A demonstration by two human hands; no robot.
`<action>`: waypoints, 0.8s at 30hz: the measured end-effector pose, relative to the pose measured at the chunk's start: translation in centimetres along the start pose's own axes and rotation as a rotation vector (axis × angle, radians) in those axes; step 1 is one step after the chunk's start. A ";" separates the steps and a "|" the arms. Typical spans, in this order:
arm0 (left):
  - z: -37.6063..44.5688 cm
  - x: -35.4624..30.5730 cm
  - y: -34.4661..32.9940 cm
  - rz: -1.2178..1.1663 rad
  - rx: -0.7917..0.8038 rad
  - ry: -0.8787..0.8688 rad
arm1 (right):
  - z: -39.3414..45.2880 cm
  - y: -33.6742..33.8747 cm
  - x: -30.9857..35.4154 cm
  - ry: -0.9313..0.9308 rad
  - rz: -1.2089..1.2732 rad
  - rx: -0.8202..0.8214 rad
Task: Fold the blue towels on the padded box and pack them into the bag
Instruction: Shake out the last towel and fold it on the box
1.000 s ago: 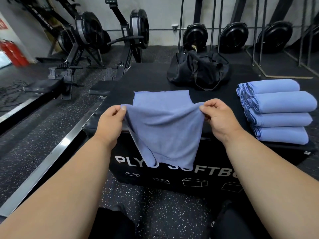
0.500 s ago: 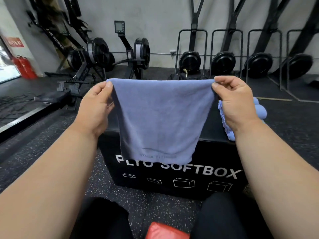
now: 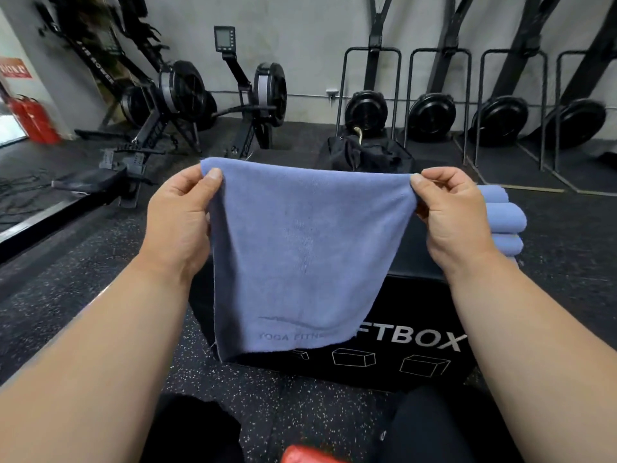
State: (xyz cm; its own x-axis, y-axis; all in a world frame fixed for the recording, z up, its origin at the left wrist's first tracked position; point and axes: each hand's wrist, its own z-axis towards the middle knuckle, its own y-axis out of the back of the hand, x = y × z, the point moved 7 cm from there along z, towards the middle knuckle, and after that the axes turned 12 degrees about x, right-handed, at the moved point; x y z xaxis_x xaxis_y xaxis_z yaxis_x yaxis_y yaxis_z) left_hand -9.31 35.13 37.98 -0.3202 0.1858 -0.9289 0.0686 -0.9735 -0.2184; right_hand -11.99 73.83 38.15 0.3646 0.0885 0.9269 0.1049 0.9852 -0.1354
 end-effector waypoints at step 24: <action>7.5 22.6 2.4 0.797 0.160 0.371 | 7.0 0.0 -24.5 -0.377 -0.865 0.387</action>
State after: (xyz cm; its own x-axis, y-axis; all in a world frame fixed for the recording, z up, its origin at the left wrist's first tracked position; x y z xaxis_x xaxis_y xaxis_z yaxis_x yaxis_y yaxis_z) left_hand -23.45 36.04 18.69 0.0943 -0.5496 -0.8301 -0.0009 -0.8338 0.5520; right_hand -27.41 72.67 17.92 -0.0168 -0.7017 0.7122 -0.1363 0.7073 0.6937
